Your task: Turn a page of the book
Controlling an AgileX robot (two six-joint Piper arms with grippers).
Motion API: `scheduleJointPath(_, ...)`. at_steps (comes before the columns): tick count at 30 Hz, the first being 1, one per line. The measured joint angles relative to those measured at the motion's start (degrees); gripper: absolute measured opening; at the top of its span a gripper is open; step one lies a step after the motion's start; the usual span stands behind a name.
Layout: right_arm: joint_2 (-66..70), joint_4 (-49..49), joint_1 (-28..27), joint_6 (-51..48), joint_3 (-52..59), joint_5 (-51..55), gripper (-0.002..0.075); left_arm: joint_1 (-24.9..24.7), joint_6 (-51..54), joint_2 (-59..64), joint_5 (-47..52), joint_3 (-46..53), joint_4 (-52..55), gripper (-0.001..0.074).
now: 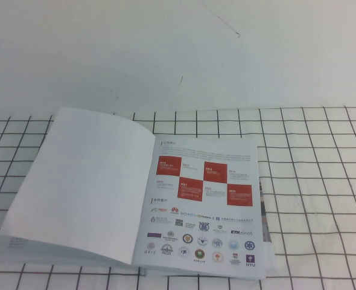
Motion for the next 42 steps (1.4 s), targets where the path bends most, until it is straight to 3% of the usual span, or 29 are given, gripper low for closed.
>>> scheduleJointPath(6,-0.05,-2.81,0.0,4.29,-11.59,7.82,0.0,0.0,-0.43,0.0,13.29,-13.72,1.63,-0.0002)
scheduleJointPath(15,0.78,-1.15,0.0,8.29,-27.69,36.22,0.0,0.0,-0.34,3.73,31.3,-28.49,4.19,-0.0002)
scheduleJointPath(26,17.68,0.12,0.0,8.62,-32.23,65.11,0.0,0.0,-0.36,23.29,56.02,-31.55,4.41,-0.0002)
scheduleJointPath(31,26.33,-0.17,0.0,8.35,-32.23,77.43,0.0,-2.88,-0.91,32.94,66.2,-31.55,0.84,-0.0002)
scheduleJointPath(37,30.51,-1.52,0.0,1.04,-32.12,81.28,0.0,-7.51,-0.94,44.54,77.37,-31.55,-3.65,-0.0002)
scheduleJointPath(42,30.79,5.49,0.0,0.0,-31.42,82.04,0.0,-11.28,5.18,53.33,79.62,-31.55,-8.88,-0.0002)
